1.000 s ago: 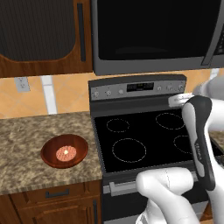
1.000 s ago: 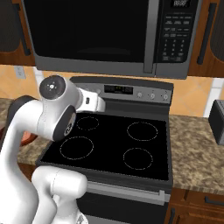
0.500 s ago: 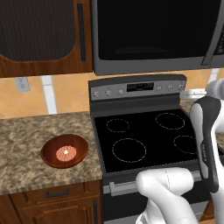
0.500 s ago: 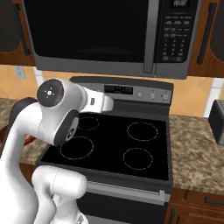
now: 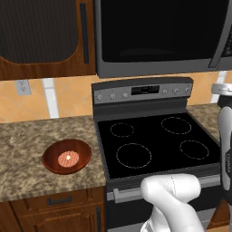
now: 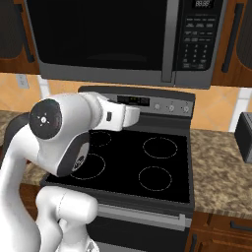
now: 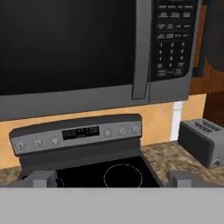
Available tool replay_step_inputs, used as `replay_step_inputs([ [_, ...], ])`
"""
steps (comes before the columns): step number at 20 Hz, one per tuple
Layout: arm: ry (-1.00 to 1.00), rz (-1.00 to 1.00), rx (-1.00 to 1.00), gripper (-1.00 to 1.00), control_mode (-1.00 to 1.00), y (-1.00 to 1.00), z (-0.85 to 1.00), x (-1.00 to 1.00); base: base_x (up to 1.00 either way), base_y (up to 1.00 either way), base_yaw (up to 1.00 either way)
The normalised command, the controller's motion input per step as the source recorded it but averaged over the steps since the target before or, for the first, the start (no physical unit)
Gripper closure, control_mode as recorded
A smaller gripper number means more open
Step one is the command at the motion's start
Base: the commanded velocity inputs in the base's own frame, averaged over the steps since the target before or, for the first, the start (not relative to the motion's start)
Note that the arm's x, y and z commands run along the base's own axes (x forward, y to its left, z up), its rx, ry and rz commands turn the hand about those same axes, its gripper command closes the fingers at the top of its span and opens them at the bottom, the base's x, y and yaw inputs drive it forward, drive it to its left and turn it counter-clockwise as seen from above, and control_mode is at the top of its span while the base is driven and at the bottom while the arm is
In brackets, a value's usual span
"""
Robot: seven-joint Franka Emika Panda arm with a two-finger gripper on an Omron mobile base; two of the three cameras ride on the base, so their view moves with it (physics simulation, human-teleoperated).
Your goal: Open the microwave, place the bowl with waffle inside the microwave, then close the microwave door and turn it on.
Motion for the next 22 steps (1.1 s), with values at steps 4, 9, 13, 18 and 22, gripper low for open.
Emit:
replay_step_inputs([
  [4, -0.24, -0.21, -0.08, -1.0, -1.0, -0.11, 0.45, -0.25, 0.0, 0.0, 0.0],
  [9, -0.29, -0.09, -0.01, -1.0, -1.0, -0.21, 0.53, -0.24, 0.0, 0.0, 0.0],
  [13, -0.14, -0.05, 0.0, -1.0, -1.0, -0.08, 0.34, -0.03, 0.0, 0.0, 0.0],
  [18, 0.0, 0.03, 0.0, -1.0, -1.0, -0.17, 0.18, 0.05, 0.0, 0.0, 0.0],
  [22, 0.0, 0.28, 0.0, -1.0, -1.0, -0.18, 0.03, 0.18, 0.0, 0.0, 0.0],
])
